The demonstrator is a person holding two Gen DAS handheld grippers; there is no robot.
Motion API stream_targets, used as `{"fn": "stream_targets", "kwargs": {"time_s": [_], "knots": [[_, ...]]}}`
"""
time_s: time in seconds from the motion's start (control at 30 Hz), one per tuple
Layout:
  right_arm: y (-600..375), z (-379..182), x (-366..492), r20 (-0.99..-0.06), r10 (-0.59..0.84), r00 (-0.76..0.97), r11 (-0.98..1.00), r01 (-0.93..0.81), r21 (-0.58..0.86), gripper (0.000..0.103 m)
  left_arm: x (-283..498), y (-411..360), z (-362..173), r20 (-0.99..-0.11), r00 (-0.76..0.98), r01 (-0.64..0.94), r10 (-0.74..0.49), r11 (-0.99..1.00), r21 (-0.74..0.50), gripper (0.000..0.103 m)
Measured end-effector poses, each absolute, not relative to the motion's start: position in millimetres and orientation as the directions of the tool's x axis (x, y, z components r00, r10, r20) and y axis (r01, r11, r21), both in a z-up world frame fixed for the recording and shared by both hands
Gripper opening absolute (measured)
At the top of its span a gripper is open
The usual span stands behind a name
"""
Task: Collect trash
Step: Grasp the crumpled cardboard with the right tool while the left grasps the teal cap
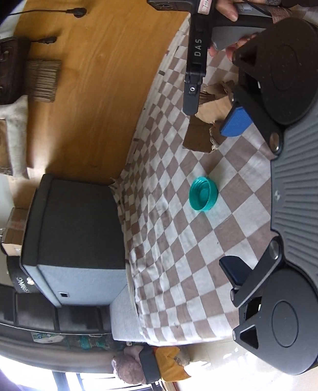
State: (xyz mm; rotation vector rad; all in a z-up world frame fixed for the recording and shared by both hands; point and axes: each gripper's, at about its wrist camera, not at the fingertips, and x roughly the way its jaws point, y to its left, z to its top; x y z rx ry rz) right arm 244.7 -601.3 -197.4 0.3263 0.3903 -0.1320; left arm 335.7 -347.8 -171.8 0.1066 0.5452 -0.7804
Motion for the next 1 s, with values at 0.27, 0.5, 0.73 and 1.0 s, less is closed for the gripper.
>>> {"fn": "stream_targets", "kwargs": {"time_s": [0.27,0.5,0.73,1.0], "knots": [[-619,-210,248,-0.350,0.125,0.928,0.909,0.034,0.415,0.103,364,-377,-199,-0.569,0.554,0.701,-0.608,0.709,-0.076,0.097],[-596,-206,237,-0.393,0.217,0.893,0.946,-0.092,0.312,0.103,379,-395,-207,-0.594,0.530,0.721,-0.605,0.691,-0.061,0.096],[-583,-207,235,-0.462,0.186,0.867,0.972,-0.093,0.216,0.103,389,-421,-208,-0.615,0.537,0.746,-0.578,0.665,0.026,0.093],[-585,-209,238,-0.497,0.102,0.862,0.984,-0.014,0.177,0.072,402,-444,-208,-0.605,0.544,0.763,-0.582,0.643,0.068,0.086]]}}
